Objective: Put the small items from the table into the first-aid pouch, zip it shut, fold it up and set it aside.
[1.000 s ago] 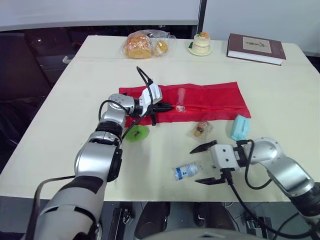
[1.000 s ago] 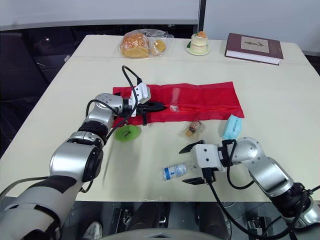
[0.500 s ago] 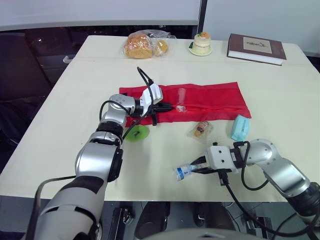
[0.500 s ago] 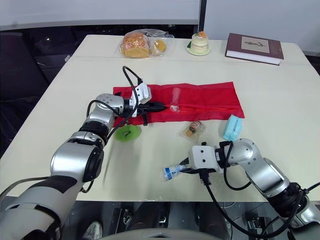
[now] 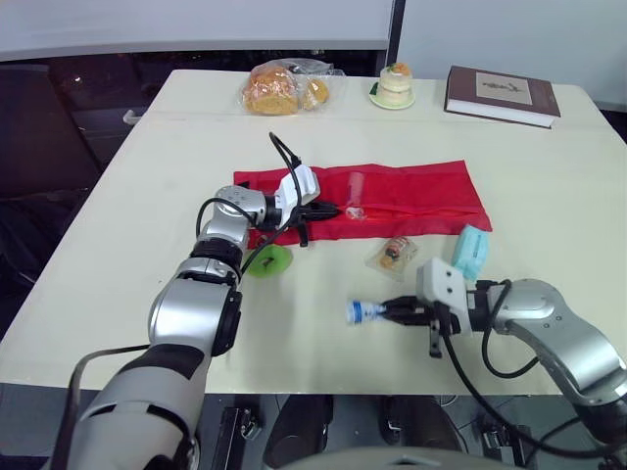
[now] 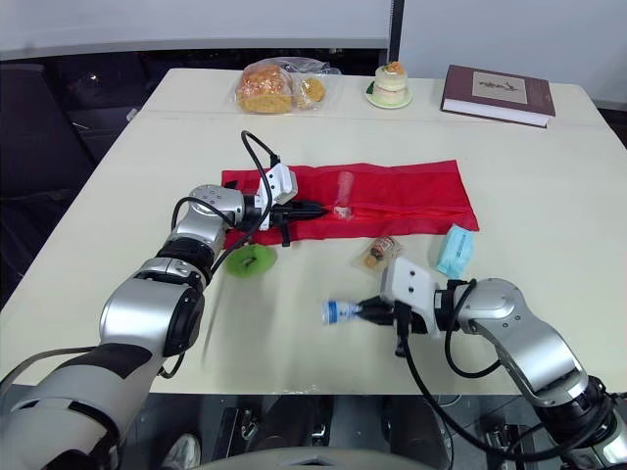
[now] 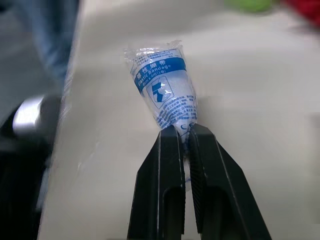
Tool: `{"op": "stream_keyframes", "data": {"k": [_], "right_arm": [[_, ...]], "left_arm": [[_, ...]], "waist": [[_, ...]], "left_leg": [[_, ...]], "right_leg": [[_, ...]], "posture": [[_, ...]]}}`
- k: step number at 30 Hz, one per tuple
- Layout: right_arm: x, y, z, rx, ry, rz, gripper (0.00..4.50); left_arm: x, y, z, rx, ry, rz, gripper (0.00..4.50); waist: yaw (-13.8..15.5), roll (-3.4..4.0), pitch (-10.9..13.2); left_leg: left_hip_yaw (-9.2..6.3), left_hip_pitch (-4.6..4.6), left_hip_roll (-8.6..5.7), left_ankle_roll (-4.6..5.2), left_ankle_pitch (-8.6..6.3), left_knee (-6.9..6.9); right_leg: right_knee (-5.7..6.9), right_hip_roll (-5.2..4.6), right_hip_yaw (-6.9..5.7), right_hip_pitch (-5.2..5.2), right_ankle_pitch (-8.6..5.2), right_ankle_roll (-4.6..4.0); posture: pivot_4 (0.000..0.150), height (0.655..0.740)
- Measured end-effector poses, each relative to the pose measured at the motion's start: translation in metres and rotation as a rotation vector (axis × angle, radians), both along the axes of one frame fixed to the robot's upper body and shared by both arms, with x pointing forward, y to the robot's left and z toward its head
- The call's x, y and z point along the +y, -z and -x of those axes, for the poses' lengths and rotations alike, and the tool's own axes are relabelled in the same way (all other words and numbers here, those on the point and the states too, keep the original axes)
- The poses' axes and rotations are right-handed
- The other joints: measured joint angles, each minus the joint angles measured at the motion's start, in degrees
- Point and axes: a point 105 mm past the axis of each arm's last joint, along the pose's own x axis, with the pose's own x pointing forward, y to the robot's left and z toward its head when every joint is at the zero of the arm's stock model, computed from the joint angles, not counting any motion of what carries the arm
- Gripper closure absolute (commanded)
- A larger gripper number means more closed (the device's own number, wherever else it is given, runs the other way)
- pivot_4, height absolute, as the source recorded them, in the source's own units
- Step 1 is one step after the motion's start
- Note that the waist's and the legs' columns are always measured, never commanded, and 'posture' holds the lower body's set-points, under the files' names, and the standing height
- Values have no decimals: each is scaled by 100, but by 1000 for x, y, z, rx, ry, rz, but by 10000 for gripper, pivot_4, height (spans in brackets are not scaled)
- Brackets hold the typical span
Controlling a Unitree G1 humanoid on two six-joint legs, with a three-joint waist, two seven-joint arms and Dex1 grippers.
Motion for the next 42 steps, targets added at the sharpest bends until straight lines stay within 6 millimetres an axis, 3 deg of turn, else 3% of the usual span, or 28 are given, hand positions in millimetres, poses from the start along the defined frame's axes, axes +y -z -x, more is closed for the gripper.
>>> {"op": "stream_keyframes", "data": {"k": [4, 7, 12, 17, 24, 34, 42], "right_arm": [[-9, -17, -37, 84, 349, -111, 44538], [-1, -36, -53, 142, 446, -180, 44538], [-6, -30, -67, 274, 591, -103, 44538], [-15, -27, -77, 310, 667, -42, 44538], [-23, -32, -99, 361, 795, -97, 44538], [-29, -32, -107, 376, 857, -102, 44538], [-49, -23, -121, 368, 917, -16, 44538]], "left_arm": [[-2, 0, 0, -1, -1, 5, 45000], [-7, 1, 1, -3, 13, 12, 45000], [-12, 0, 1, -11, 24, 18, 45000], [-18, 0, 2, -12, 35, 27, 45000], [-21, 0, 1, -16, 37, 33, 45000], [-25, -1, 1, -21, 32, 47, 45000], [-31, -1, -1, -29, 21, 66, 45000]], "waist": [[1, 1, -2], [2, 4, -3], [12, 4, -3], [-5, 5, -4], [-3, 6, -5], [-2, 7, -5], [-18, 8, -5]], "left_leg": [[0, -3, -1, -1, 0, 0], [-2, -1, -2, 0, 0, -1], [-2, -6, -6, 1, 0, -1], [0, -4, -10, 5, -3, -2], [0, -4, -10, 6, -3, -2], [0, -4, -10, 8, -4, -2], [3, -4, -10, 7, -4, -4]], "right_leg": [[1, -2, 1, -2, 0, 0], [5, -1, 0, -3, 0, -1], [2, -5, -1, -3, 0, -1], [5, -3, 0, -4, 0, 0], [6, -3, 0, -4, 0, 0], [6, -3, 0, -4, 0, 0], [5, -3, 2, -6, 0, 0]], "posture": [[1500, 7289], [1500, 7289], [1500, 7289], [1500, 7289], [1500, 7289], [1500, 7289], [1500, 7289]]}}
